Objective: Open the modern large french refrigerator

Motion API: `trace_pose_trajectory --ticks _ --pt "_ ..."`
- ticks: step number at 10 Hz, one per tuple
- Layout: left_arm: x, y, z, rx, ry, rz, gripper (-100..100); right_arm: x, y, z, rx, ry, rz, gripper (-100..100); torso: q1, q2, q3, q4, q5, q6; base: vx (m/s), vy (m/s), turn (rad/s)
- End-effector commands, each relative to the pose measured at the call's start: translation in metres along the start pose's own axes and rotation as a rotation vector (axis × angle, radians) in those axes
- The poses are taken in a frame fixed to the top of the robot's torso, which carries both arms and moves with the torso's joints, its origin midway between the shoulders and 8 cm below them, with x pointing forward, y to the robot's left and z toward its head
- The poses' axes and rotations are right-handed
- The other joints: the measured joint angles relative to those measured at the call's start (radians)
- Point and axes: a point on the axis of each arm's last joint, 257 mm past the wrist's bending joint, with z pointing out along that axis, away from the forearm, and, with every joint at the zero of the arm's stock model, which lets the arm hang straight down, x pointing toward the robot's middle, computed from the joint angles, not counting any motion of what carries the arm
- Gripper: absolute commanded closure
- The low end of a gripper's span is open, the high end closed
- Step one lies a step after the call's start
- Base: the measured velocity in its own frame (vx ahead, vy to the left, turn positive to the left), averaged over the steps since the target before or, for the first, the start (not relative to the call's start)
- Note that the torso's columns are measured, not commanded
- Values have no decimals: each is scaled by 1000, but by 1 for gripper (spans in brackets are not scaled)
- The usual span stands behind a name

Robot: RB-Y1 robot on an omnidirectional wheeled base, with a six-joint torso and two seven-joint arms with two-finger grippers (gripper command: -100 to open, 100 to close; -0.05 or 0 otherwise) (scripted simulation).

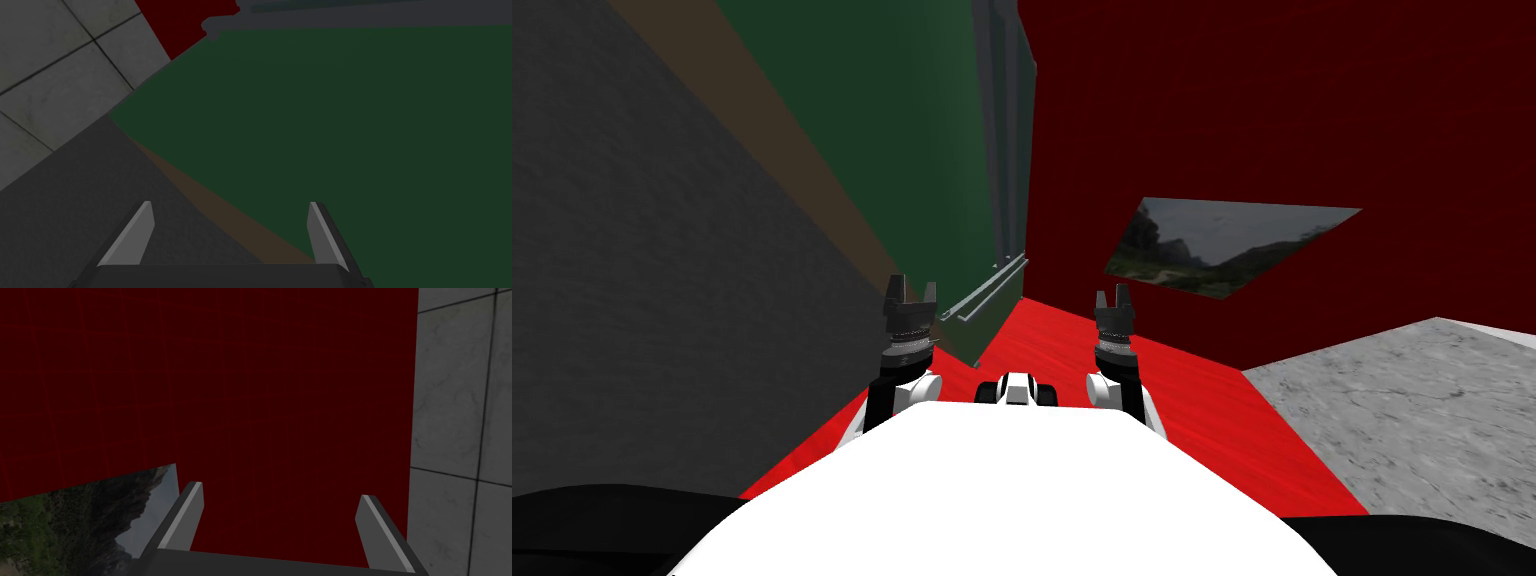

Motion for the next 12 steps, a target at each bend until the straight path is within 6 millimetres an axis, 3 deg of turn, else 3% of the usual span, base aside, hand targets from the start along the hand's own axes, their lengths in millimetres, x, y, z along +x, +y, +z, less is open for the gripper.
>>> trace_pose_trajectory --ticks 1,12 --pt "-4 17 -5 -21 10 -19 -100 0 0 0 0 0 0 0 0 0 0 0 0 0 179 -49 44" --pt "-44 83 -39 -103 -88 -111 -100 0 0 0 0 0 0 0 -1 0 0 0 0 0 146 -71 39"
